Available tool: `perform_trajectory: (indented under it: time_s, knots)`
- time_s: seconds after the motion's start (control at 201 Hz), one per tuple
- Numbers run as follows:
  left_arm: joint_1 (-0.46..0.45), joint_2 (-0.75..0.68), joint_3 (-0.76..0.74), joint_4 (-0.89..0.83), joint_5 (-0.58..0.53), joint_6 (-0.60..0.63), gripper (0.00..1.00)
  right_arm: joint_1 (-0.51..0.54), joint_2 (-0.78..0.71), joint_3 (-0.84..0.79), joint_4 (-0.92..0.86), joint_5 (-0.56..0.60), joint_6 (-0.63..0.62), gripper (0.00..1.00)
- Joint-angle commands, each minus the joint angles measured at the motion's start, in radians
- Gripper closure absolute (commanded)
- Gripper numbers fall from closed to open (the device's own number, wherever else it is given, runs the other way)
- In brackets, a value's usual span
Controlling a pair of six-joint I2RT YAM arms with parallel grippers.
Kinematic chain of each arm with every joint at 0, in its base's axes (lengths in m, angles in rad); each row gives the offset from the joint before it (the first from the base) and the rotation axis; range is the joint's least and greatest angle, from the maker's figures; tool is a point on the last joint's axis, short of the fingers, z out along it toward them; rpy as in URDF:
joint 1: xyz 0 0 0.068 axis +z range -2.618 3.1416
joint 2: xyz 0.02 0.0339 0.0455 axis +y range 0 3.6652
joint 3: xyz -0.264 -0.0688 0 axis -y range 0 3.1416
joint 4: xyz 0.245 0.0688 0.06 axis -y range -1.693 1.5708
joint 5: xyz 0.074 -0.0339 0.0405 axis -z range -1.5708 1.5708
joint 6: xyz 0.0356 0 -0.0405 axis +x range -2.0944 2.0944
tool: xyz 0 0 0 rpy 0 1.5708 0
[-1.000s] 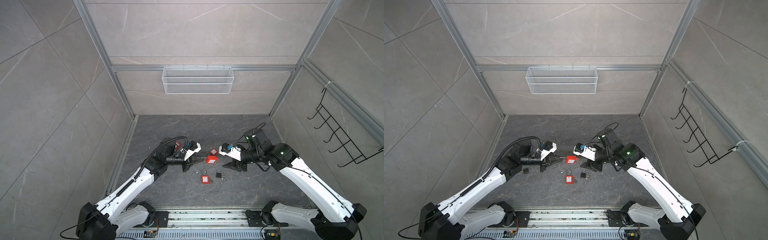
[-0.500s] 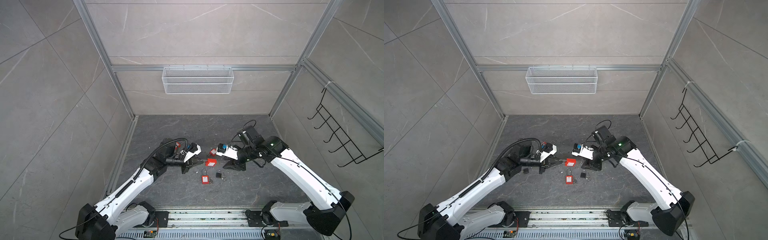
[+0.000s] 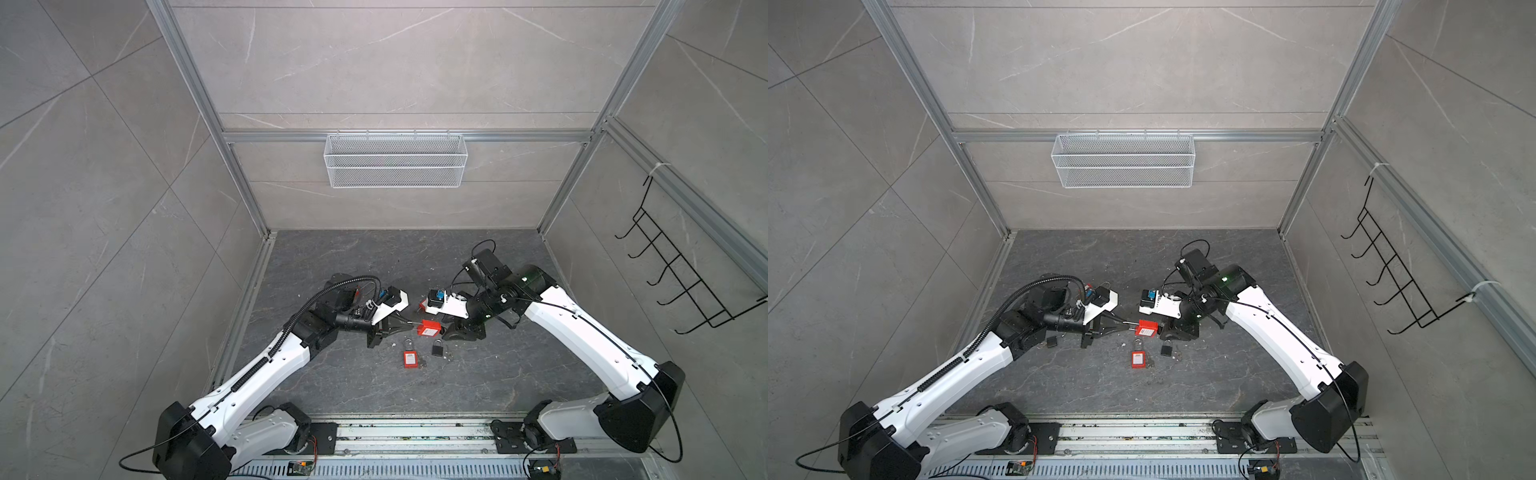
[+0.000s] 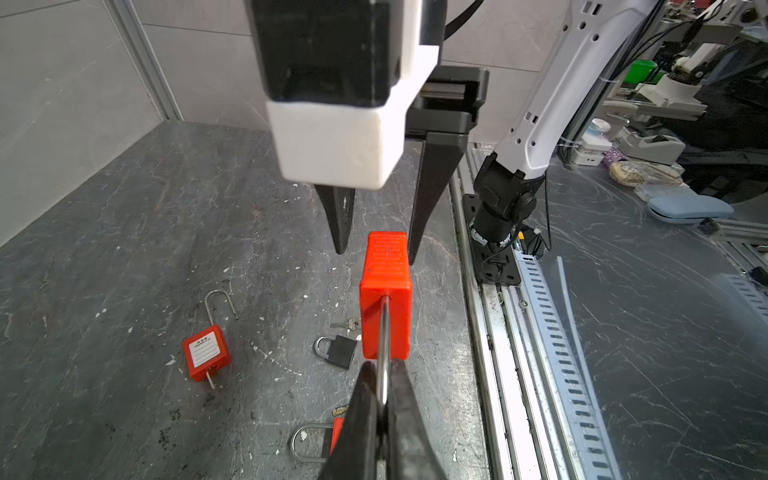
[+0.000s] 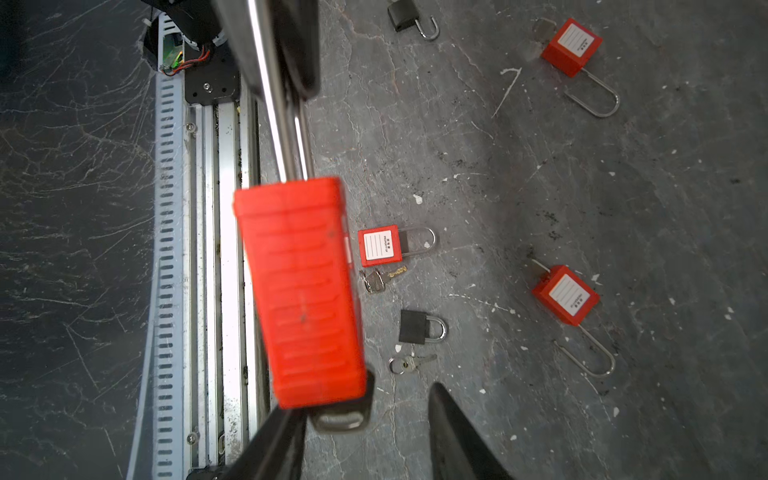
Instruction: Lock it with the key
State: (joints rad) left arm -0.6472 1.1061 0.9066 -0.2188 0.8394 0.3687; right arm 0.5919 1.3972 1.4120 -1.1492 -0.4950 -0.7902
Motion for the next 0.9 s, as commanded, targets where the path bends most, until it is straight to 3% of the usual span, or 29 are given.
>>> perform_trajectory:
  time_s: [0.0,0.159,0.383,0.608,0.896]
  knots:
    - [-0.012,0.006,0.059,0.016,0.054,0.009,1.0,-0.006,0.016,0.018,-0.006,-0.057,-0.029,0.52]
    - [-0.021,0.014,0.065,0.027,0.051,0.0,1.0,-0.006,0.002,-0.043,0.086,-0.039,-0.007,0.56]
    - [-0.023,0.011,0.05,0.057,0.032,-0.016,1.0,-0.006,-0.131,-0.197,0.33,0.092,0.03,0.57]
    - [-0.023,0.006,0.054,0.027,0.003,0.011,1.0,-0.006,-0.169,-0.163,0.15,0.067,-0.021,0.53]
    - [-0.032,0.025,0.069,-0.019,0.003,0.046,1.0,-0.006,-0.17,-0.126,0.115,0.01,-0.02,0.63]
